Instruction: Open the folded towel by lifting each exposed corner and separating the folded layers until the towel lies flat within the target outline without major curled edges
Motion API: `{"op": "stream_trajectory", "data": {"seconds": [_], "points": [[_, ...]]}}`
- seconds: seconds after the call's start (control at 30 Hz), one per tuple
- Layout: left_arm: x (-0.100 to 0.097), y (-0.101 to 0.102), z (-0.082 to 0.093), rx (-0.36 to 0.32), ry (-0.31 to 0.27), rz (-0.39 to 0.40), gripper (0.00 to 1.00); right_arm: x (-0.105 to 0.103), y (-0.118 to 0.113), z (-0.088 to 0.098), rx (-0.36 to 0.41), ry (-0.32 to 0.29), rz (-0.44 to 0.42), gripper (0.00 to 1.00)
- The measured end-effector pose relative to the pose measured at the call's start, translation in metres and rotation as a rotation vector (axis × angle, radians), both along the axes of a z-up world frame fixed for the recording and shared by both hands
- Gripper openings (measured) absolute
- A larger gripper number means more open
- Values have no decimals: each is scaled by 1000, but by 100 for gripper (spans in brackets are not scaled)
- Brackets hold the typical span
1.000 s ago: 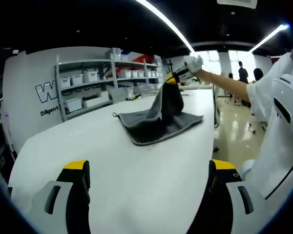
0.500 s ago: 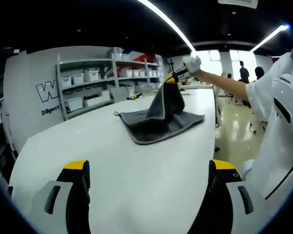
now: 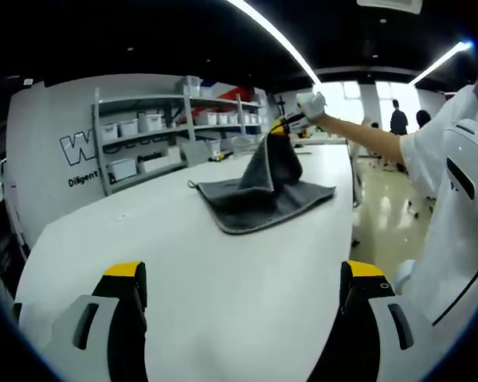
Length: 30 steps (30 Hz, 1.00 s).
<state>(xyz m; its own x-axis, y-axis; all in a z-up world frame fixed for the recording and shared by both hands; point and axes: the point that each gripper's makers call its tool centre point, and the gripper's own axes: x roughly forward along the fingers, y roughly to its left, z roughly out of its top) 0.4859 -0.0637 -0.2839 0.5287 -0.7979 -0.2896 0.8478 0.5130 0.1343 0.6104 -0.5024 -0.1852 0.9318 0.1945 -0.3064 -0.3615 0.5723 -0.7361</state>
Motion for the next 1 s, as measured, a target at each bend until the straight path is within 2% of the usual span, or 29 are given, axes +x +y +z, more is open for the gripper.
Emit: {"op": "stream_trajectory", "data": {"seconds": [0.73,1.0], "points": [[3,1,-1,-4,1,7,99,13,-27,1,53,-44,-87,0],[4,2,-1,-3,2,13,99,16,-40,-5,66,-48,-122,0]]}}
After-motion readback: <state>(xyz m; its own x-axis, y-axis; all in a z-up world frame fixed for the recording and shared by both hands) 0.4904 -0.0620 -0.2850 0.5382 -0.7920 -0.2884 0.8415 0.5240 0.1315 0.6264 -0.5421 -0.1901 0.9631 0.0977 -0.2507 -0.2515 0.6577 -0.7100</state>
